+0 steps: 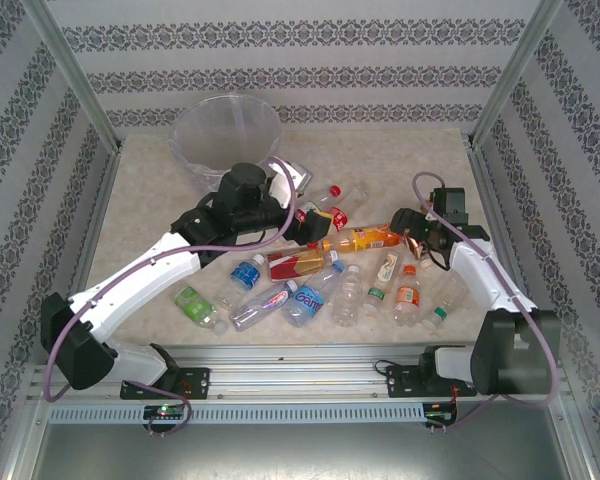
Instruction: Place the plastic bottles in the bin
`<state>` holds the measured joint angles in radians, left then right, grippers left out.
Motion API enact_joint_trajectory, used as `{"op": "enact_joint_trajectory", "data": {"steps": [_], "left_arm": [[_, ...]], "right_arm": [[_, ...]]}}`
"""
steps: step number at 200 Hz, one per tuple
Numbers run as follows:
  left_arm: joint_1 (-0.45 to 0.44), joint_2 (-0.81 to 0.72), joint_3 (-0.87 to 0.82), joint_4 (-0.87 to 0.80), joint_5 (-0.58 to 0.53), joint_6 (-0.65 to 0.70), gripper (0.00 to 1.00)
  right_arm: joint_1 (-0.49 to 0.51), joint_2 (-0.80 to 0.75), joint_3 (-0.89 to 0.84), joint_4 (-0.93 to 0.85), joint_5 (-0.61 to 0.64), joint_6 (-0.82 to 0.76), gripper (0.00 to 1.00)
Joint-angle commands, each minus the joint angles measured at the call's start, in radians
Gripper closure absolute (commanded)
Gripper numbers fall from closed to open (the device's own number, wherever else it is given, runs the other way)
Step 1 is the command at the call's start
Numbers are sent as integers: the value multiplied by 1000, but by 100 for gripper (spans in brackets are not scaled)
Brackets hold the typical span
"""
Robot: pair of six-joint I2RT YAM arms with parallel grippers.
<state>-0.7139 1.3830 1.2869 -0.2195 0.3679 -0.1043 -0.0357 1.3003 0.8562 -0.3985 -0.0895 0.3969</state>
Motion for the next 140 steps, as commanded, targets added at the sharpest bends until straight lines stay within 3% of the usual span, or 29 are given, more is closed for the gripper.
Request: {"op": "enact_joint_trajectory", "data": {"steps": [1,140], "left_arm": [[-36,23,9,-29,92,72,0],[-117,-27,-114,2,40,55,0]], "right_arm": [[-17,51,60,-36,-37,-31,2],[-20,374,276,-126,-27,-119,6]]}}
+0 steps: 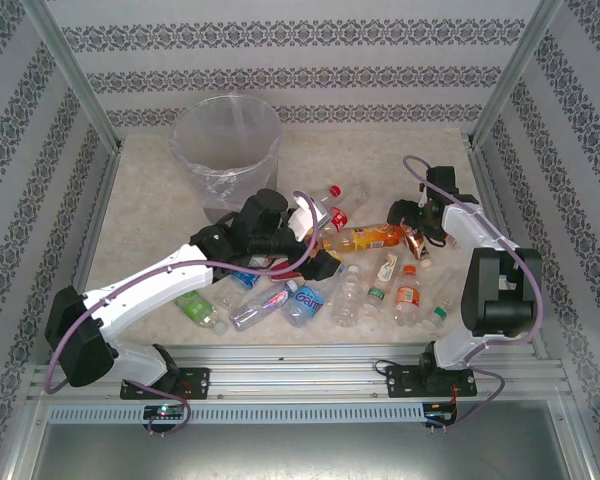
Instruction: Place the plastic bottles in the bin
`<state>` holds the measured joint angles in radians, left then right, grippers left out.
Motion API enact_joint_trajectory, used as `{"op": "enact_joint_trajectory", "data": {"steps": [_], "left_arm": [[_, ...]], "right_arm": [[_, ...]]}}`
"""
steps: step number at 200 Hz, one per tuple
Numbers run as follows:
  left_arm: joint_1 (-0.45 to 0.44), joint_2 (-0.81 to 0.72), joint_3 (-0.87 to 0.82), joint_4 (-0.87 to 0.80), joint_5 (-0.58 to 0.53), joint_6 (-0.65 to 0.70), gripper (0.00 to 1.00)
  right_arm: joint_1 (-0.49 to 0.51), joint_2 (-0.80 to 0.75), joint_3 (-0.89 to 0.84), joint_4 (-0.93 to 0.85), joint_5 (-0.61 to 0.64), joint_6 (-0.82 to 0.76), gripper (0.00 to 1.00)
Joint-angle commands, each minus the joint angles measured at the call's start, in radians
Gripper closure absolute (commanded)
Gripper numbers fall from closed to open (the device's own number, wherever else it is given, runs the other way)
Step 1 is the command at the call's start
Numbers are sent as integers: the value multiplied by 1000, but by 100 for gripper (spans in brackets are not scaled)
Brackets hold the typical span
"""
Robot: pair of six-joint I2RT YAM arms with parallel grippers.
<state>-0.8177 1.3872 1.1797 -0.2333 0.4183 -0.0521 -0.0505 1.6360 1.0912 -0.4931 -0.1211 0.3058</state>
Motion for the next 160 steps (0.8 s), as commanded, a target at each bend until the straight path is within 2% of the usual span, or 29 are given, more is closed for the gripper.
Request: {"op": "enact_joint_trajectory", "data": {"steps": [1,160], "left_arm": [[-14,-32,-7,16,-9,3,0],[-14,-37,-15,31,-1,2,0]], "right_arm": [[-5,39,42,-32,6,-28,6],[-5,195,160,-42,93,-57,14]]}}
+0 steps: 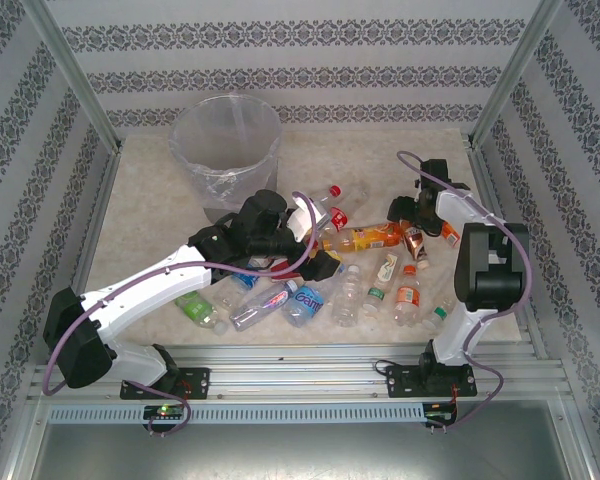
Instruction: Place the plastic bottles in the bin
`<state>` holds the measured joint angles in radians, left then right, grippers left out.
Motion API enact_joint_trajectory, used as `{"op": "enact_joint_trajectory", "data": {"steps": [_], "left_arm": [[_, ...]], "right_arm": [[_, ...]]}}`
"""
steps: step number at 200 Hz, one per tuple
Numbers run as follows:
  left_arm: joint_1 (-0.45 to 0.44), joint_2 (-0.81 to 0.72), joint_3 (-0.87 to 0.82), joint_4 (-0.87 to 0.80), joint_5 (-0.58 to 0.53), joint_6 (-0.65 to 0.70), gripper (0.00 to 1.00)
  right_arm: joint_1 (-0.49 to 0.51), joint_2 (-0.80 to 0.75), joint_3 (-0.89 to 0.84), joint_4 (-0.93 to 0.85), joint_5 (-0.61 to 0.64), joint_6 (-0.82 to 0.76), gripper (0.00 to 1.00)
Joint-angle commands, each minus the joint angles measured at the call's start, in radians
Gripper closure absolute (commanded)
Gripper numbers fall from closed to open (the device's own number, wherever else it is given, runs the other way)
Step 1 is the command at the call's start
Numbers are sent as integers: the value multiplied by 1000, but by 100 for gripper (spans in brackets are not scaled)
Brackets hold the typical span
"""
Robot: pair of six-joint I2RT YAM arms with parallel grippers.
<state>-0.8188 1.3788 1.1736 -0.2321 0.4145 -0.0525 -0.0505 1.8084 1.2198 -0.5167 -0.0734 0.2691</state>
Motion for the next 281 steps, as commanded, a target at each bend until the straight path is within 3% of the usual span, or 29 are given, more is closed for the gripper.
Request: {"op": "enact_joint_trajectory", "data": {"steps": [1,82,198,243,281], "left_arm": [[-14,-30,-8,30,4,3,0],[-14,-28,-12,33,-1,3,0],[-14,-28,-15,35,-9,8,0],[-14,-28,-14,33,-18,19,0],[-13,-72,-24,32,-83,55,0]], "right_arm": [[-4,23,32,-19,46,-21,14],[-4,43,32,-22,74,-36,17],[16,69,61,13,143,-61,34],[46,26,72,16,199,-76,42],[93,-79,96,14,289,-108,42]]}}
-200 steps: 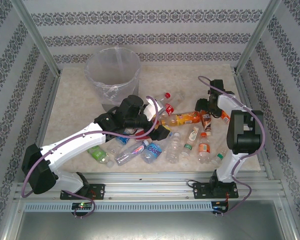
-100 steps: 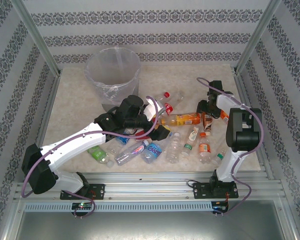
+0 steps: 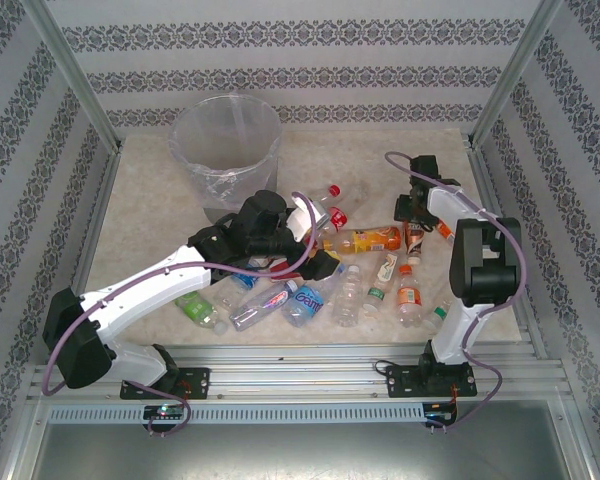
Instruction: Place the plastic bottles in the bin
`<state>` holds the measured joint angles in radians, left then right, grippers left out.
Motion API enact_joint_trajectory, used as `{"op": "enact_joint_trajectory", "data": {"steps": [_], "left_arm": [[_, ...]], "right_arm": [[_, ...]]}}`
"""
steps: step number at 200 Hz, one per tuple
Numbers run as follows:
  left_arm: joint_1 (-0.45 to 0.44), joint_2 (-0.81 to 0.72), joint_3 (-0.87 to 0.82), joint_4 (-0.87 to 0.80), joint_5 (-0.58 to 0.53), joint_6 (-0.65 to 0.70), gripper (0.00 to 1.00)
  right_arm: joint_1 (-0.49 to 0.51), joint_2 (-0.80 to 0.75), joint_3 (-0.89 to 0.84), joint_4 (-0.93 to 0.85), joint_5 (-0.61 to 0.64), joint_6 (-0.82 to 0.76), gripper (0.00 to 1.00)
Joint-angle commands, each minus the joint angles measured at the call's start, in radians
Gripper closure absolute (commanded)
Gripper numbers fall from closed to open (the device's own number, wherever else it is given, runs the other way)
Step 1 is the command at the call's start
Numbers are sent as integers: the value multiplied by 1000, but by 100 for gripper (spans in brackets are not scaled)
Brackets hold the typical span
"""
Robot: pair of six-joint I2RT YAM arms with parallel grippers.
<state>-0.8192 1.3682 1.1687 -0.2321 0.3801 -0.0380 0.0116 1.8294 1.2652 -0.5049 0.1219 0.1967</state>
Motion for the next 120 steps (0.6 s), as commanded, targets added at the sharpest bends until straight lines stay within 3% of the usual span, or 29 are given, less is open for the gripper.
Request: {"op": "enact_joint_trajectory", "data": {"steps": [1,48,86,120], "left_arm": [[-12,-63,-19,32,-50,41,0],[-10,-107,-27,37,-101,31,0],[-6,-91,4,11,-170,-65,0],[0,-66,32,-10,-161,-129,0]], "right_arm": [[32,-102,52,2,96,-37,42],[110,-241,118,-26,185,-70,42],[149,-341,177,-75,22,21,42],[171,-440,171,-62,-155,165,44]]}}
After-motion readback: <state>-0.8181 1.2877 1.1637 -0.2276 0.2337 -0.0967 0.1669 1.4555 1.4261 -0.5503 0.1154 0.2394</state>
